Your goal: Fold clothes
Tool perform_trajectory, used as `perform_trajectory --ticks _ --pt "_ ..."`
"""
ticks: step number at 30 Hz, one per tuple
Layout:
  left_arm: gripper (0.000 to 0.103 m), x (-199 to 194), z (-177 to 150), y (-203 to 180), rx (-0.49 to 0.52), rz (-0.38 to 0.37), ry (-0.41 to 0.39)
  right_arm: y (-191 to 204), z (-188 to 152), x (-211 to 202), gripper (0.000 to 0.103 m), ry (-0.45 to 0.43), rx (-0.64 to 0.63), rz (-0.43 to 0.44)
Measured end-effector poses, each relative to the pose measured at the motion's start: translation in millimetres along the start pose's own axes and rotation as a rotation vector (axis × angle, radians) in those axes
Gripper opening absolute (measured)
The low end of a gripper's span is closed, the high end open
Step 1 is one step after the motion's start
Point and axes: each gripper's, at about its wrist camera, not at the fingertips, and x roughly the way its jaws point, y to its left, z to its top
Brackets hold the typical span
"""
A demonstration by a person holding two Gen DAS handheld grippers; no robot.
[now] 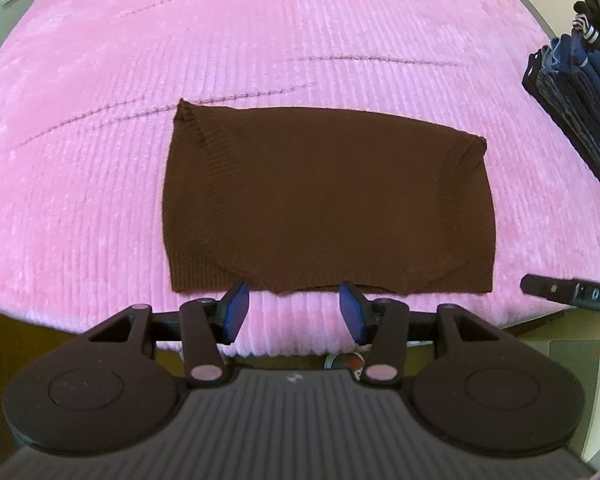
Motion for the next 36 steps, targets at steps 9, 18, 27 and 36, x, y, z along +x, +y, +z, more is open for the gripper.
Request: perform_trajectory --ticks 9,18,27,36 --pt "0.044 77.4 -1.1 50.7 0.034 -0.194 -0.034 -77.0 -9.4 61.7 0.080 -0.249 0.280 0.083" --pt "0.043 140.0 6.5 102.4 -0.037 -0.433 -0.104 -101.2 -30.9 93.7 0.080 -0.363 0.307 0.253" --pt "0.043 167.6 -13.5 129.5 -0.101 -0.628 -0.215 -101.0 -41.4 114.0 0.059 -0.368 0.285 0.409" --pt "0.043 156.1 -68.1 173.4 -0.231 -0.661 -0.284 -77.5 -43.2 116.2 0.032 -0.415 0.257 0.279"
